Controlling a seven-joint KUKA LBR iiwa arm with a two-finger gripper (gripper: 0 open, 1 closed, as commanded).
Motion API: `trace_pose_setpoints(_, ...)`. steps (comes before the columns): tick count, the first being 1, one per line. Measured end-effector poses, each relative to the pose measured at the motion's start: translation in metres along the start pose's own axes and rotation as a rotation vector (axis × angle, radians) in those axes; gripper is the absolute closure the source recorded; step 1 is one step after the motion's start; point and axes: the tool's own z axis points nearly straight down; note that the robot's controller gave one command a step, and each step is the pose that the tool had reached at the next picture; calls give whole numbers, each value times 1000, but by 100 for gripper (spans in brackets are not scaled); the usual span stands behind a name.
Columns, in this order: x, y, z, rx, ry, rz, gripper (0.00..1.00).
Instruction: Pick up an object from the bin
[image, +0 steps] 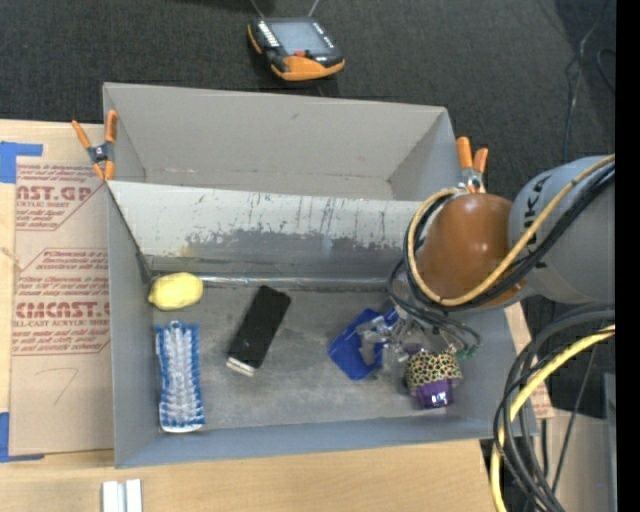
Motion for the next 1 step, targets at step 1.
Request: trace_pose_setpoints(1, 1, -7, -5, 1, 1, 133, 100)
